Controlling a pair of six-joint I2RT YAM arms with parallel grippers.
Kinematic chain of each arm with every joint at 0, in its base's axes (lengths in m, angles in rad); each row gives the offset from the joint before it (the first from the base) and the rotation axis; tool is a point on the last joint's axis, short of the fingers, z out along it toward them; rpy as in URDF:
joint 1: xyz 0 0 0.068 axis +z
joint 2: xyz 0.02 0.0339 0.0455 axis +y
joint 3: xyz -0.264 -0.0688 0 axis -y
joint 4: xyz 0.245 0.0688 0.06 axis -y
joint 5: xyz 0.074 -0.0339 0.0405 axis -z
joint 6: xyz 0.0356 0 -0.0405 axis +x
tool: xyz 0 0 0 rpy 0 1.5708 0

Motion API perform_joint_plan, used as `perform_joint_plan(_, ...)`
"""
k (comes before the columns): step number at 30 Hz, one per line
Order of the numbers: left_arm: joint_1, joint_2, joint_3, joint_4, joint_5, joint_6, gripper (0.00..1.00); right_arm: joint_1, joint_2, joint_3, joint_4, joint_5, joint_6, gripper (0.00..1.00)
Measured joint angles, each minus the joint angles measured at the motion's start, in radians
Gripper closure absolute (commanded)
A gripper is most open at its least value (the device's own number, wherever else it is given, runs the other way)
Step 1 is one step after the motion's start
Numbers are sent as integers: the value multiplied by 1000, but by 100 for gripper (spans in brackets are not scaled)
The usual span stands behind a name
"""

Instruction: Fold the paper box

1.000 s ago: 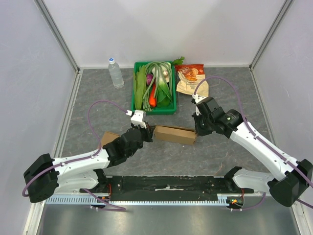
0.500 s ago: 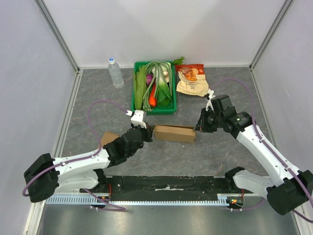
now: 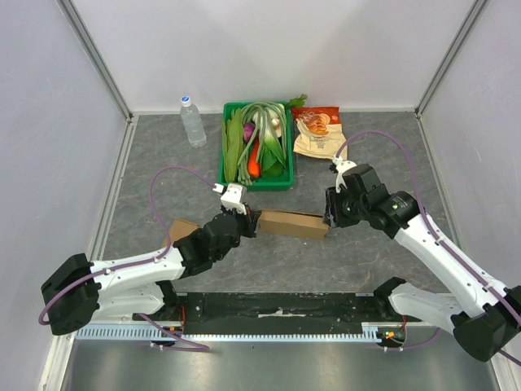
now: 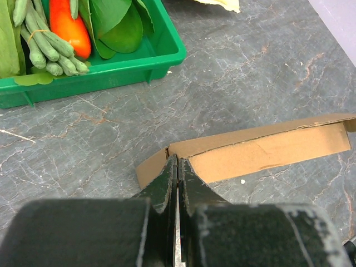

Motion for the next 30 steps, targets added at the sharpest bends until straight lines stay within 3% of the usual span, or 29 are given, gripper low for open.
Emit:
perform_joint_plan(4,0,6,7,-5,2,0,98,49,-18,-6,6,91,-30,67)
perform_joint_plan(14,0,8,26,-39,3,0,98,111,-19,-77,23,238,-67,71)
perform_joint_plan(20,0,8,31,-48,12,2,98,112,-18,-82,42,266,-68,86)
perform_joint_plan(23,0,8,33,-51,16,6,98,113,-14,-82,50,266,-69,98)
perform_joint_plan(30,0,10,45,-71,22,21,98,112,20,-56,52,237,-47,100)
